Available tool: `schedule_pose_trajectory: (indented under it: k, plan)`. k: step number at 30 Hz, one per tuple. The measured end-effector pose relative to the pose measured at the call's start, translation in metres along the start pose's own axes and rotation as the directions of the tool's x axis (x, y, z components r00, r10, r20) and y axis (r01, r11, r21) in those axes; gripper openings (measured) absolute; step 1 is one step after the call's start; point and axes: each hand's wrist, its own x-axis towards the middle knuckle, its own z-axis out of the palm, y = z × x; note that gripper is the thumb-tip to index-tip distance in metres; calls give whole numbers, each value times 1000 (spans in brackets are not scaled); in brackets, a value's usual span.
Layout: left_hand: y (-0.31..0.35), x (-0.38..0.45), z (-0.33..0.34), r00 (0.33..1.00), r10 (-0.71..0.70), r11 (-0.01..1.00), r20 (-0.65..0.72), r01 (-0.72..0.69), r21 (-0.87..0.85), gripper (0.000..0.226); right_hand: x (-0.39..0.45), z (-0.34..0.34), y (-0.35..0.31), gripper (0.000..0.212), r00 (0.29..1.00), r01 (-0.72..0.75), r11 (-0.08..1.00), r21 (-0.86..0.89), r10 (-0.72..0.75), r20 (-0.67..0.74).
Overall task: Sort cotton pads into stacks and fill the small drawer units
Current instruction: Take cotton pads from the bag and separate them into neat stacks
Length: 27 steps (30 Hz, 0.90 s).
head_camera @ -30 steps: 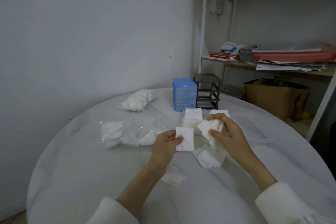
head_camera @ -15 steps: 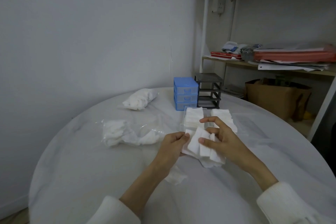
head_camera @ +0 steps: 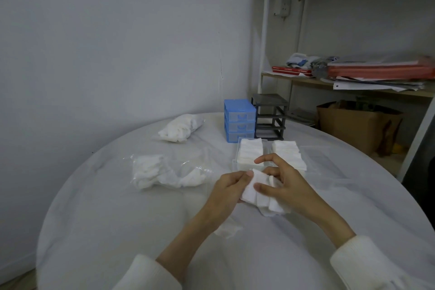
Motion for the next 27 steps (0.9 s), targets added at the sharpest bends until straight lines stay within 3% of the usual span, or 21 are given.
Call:
schedule_pose_trajectory:
  k: [4, 11, 14, 16, 18, 21, 23, 27]
  plan:
    - [-5, 1, -1, 998, 60, 996, 5, -61, 58, 14, 0, 2, 1, 36, 999, 43, 999, -11, -44, -22]
    - [-11, 6, -3, 993, 96, 990, -69, -88, 114, 16, 3, -1, 8, 38, 989, 72, 995, -74, -80, -121]
    - [-20, 12, -6, 987, 102, 990, -121, -89, 105, 52, 4, -3, 8, 27, 970, 91, 996, 18, -84, -229]
    - [-27, 16, -10, 984, 102, 990, -148, -85, 113, 57, 2, -6, 5, 27, 964, 77, 989, 130, -40, -262]
    - [-29, 17, -11, 983, 101, 990, -156, -84, 115, 52, 0, -8, 0, 18, 972, 52, 974, 222, 2, -235]
    - [-26, 15, -9, 984, 101, 992, -143, -88, 93, 54, 0, -7, 1, 26, 984, 42, 977, 209, -4, -178]
    - [-20, 12, -8, 987, 97, 993, -131, -86, 86, 57, 0, -4, 2, 19, 992, 50, 975, 218, -23, -127]
    - [-14, 9, -7, 993, 66, 997, -97, -62, 41, 23, 3, 0, 6, 29, 996, 65, 973, 223, -50, -72]
